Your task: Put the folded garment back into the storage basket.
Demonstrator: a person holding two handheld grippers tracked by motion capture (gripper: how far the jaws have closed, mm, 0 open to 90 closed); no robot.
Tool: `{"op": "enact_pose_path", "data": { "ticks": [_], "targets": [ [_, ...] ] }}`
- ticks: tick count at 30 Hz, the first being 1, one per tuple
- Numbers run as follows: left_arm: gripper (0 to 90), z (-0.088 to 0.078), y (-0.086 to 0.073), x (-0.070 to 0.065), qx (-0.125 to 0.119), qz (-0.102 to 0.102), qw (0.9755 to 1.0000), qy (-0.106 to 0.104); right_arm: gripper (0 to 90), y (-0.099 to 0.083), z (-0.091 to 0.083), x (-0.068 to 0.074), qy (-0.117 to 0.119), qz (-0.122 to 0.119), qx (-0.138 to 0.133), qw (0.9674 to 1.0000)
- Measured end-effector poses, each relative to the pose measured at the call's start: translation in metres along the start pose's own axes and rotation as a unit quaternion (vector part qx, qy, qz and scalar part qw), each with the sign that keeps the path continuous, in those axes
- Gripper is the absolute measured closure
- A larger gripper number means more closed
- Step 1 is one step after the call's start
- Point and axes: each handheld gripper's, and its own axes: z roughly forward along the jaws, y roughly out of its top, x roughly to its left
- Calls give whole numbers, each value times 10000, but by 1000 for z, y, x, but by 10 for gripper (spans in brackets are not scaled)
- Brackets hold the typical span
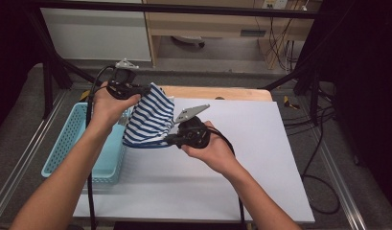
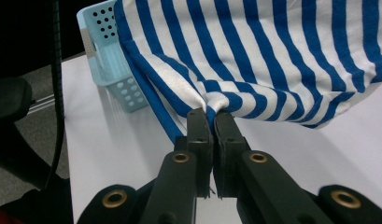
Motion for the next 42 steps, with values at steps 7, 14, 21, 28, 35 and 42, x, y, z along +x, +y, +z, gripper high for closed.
{"op": "enact_pose_path", "data": {
  "ticks": [7,14,21,28,35,42],
  "targets": [
    [859,-16,-4,17,-67,-77,9999,99,872,16,11,4,-9,-44,-64,10000],
    [859,-33,-9,34,-156,-213,9994,212,872,33,24,13,7,-141,-159,9998],
    [859,-41,-12,46,-203,-247,9991,271,872,42,36,18,5,-183,-215,9996],
    [859,-51,-18,59,-232,-360,9984,361,872,50,47,23,1,-142,-302,9994],
    [858,-55,-28,68,-239,-403,9979,443,872,57,59,29,51,-206,-352,9992],
    [858,-62,-37,79,-265,-502,9972,477,872,64,75,37,112,-276,-349,9989]
  ]
}}
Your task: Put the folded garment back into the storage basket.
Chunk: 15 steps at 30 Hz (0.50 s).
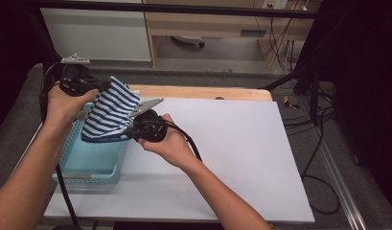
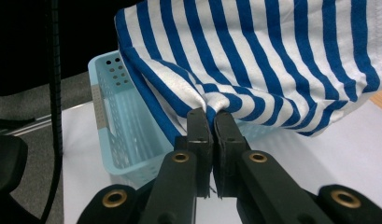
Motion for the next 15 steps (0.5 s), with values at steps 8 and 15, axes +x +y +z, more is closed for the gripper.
{"op": "enact_pose_path", "data": {
  "ticks": [8,15],
  "targets": [
    [858,-6,-7,11,28,-46,10000,67,872,3,14,4,39,-18,13,10000],
    [858,-8,-11,17,60,1,9999,100,872,4,20,7,95,-19,-17,10000]
  ]
}}
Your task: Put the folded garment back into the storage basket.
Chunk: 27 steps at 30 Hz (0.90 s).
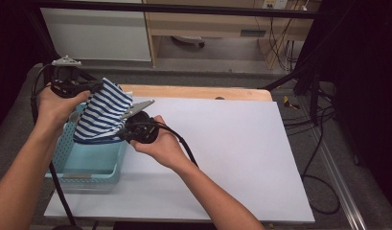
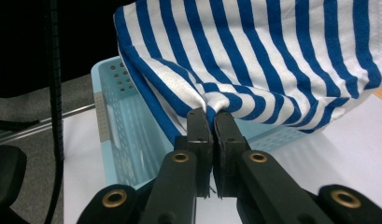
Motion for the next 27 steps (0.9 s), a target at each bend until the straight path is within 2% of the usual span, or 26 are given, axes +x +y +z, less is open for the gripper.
{"op": "enact_pose_path", "data": {
  "ticks": [2,13,27],
  "targets": [
    [858,-1,-2,2,3,-20,10000,7,872,0,2,2,-24,64,-23,10000],
    [858,-6,-8,9,43,-24,10000,83,872,-3,13,7,-10,69,-98,9999],
    [858,-7,-18,14,68,-101,9999,76,872,-5,23,15,11,-25,-191,9998]
  ]
}}
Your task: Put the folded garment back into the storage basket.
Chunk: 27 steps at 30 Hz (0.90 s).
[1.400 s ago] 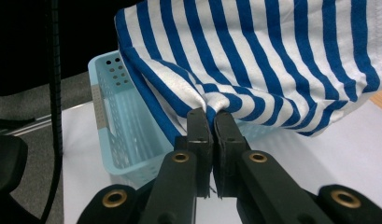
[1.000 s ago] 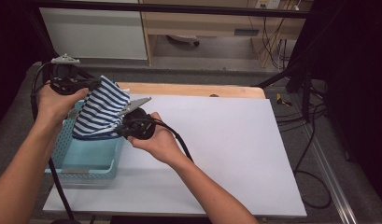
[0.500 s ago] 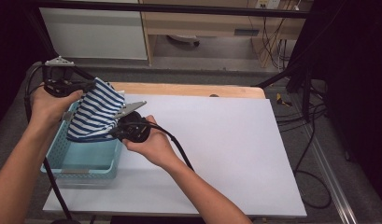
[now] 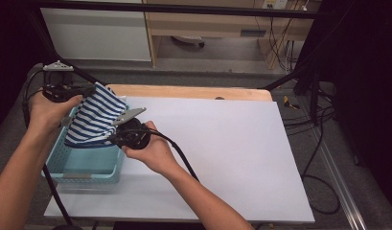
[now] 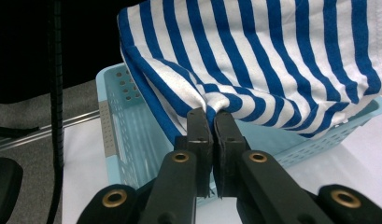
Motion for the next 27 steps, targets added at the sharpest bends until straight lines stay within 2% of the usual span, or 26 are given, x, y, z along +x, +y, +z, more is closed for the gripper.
{"op": "enact_pose_path", "data": {
  "ticks": [4,10,20,27],
  "targets": [
    [858,0,-2,0,3,-12,10000,1,872,-2,2,2,15,-28,-38,10000],
    [858,-1,-6,1,-11,-12,10000,5,872,-7,6,3,3,66,-162,9998],
    [858,2,-15,1,52,-57,10000,-19,872,-15,11,7,27,133,-182,9997],
    [858,3,-23,-1,123,-5,9999,0,872,-23,14,10,47,181,-179,9997]
  ]
}}
